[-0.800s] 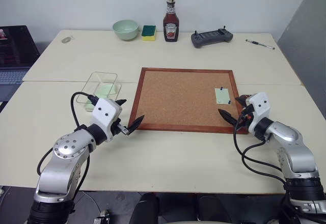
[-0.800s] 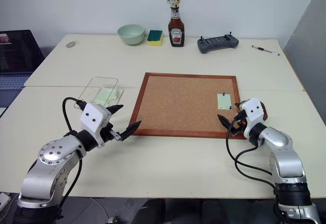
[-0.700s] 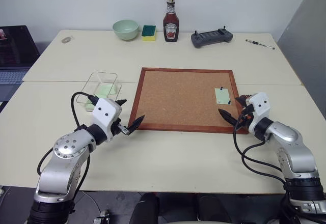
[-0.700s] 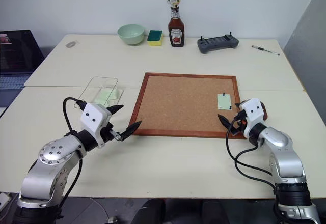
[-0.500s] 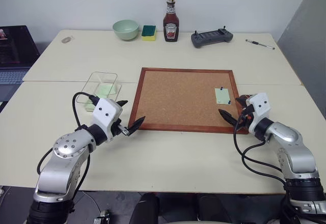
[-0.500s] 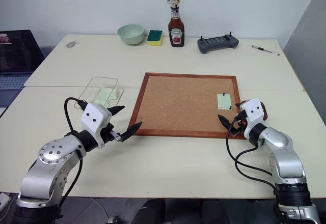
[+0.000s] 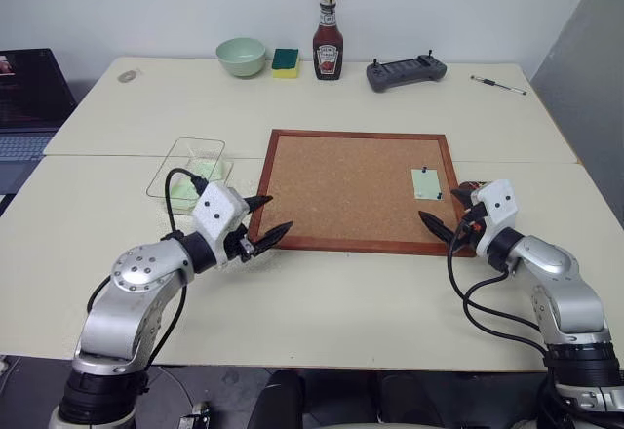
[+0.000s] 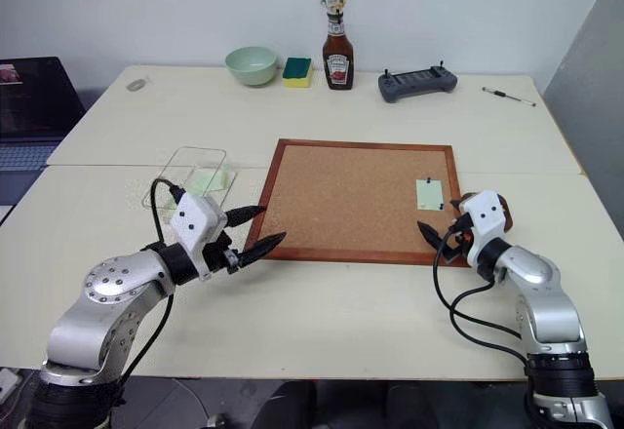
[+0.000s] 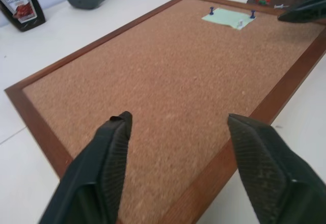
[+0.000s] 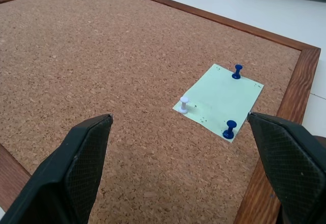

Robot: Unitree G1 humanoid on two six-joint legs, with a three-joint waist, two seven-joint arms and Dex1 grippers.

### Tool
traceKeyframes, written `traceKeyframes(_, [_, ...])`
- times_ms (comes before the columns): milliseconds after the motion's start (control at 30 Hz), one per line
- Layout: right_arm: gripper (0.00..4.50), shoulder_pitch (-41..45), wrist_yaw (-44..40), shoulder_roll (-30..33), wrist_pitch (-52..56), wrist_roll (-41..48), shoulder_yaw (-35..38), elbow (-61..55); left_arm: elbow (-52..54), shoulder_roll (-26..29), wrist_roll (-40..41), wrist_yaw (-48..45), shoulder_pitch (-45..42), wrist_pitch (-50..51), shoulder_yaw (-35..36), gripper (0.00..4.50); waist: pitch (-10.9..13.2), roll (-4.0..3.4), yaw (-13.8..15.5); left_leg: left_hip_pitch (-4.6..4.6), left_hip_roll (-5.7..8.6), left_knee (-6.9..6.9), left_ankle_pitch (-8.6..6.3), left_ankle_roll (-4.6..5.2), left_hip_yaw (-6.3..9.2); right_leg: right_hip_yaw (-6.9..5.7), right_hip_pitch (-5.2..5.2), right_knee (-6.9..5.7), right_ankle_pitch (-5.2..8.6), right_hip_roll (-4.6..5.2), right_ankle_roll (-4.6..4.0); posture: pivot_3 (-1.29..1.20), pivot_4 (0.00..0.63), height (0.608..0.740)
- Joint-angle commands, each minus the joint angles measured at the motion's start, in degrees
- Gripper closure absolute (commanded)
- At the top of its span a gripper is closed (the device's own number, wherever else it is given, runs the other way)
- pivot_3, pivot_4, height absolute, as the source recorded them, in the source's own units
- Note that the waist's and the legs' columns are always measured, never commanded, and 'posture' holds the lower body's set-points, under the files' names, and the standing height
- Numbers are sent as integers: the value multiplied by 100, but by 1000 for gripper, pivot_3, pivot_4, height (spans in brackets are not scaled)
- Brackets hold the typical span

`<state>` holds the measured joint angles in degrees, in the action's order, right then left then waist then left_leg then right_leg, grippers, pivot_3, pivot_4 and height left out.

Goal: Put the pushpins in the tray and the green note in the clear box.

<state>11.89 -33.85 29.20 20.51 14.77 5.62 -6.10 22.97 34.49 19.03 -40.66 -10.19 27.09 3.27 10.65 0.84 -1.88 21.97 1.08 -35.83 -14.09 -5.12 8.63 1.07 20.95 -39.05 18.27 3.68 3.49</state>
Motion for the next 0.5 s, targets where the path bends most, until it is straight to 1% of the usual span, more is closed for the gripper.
traceKeyframes(33, [0, -17, -10, 29, -89, 85, 134, -258, -65, -72, -8, -20, -270, -56, -187, 2273, 0, 0, -4, 0, 0, 0, 0, 0, 0, 0, 0, 0, 0, 0, 0, 0, 150, 740])
traceKeyframes(167, [0, -2, 34, -16, -54, 78, 89, -321, -253, -137, -71, -24, -447, -108, -335, 2919, 0, 0, -10, 0, 0, 0, 0, 0, 0, -1, 1, 0, 0, 0, 0, 0, 150, 740])
traceKeyframes(333, [0, 42, 48, -48, -20, 81, 69, -370, -564, -258, -164, -51, -683, -221, -524, 3943, 0, 0, -6, 2, 2, -2, 0, 0, 0, 0, 1, -1, 0, 0, 0, 0, 150, 740])
traceKeyframes(400, [0, 59, 21, -38, -37, 79, 65, -371, -721, -327, -208, -107, -805, -299, -658, 4278, 0, 0, -5, 2, 1, -2, 0, 0, 1, 0, 2, -1, 0, 0, 0, 0, 150, 740])
traceKeyframes(433, [0, 67, 10, -34, -46, 78, 63, -367, -797, -375, -213, -125, -875, -321, -715, 4425, 0, 0, -3, 2, 2, -2, 0, 0, 1, 0, 1, -1, 0, 0, 0, 0, 150, 740])
traceKeyframes(500, [0, 75, 4, -34, -55, 76, 63, -362, -938, -466, -226, -150, -995, -357, -791, 4425, 0, 0, -3, 2, 2, -2, 0, 0, 1, -1, 1, 0, 0, 0, 0, 0, 150, 740])
